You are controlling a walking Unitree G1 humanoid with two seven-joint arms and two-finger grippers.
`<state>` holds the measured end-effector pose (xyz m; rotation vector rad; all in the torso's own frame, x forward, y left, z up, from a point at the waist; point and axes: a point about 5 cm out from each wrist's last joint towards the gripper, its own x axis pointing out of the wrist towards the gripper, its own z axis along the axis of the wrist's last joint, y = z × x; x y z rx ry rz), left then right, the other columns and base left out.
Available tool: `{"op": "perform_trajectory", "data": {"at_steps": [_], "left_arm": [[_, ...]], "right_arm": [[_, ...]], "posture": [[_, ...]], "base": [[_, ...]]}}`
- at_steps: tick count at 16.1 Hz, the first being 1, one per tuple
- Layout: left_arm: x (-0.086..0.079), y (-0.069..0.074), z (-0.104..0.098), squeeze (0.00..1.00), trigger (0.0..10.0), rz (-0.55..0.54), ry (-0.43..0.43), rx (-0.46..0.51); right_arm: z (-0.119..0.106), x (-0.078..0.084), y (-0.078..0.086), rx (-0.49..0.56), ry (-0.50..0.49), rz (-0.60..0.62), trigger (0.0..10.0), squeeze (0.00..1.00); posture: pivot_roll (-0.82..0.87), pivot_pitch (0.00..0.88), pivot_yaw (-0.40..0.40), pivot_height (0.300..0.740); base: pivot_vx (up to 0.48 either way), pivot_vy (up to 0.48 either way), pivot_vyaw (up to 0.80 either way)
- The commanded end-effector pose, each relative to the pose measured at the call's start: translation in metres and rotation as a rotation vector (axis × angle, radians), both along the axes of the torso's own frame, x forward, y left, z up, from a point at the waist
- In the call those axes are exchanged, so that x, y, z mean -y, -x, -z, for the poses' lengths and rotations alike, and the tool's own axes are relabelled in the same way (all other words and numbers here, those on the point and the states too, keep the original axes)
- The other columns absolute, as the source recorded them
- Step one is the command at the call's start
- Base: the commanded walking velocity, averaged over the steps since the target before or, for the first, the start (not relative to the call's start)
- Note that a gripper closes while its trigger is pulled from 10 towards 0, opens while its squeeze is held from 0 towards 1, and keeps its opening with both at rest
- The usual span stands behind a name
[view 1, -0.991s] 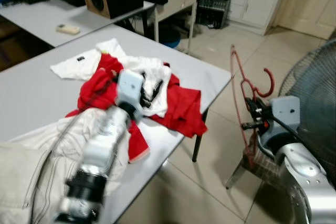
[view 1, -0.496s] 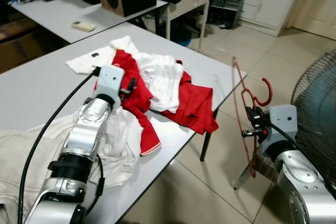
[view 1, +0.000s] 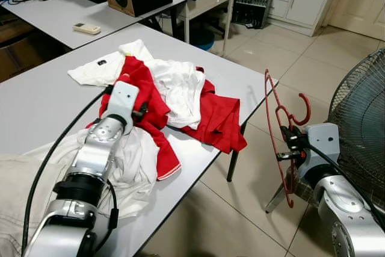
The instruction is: Hang hanger
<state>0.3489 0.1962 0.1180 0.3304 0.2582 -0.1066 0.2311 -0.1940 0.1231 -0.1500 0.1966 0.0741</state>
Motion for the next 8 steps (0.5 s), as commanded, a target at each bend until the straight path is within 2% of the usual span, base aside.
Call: {"op": "perform_trajectory", "data": {"at_steps": [1,8], "left_arm": [[-0.007,-0.002,-0.002,0.0,0.0,-0.025,0.003,-0.012],[-0.004,0.003,0.01,0.0,0.0,0.047,0.031,-0.098]], "right_arm": [[0.001,-0.001,0.0,-0.014,0.003,-0.012,10.0,0.0],[0.002,-0.002,-0.001,-0.024,0.003,-0.023,10.0,0.0]], "posture": [[-0.21,0.0,0.044,0.74],[-0.2,0.0,0.041,0.74]], "base": [[0.0,0.0,0.0],[0.0,0.0,0.0]]}}
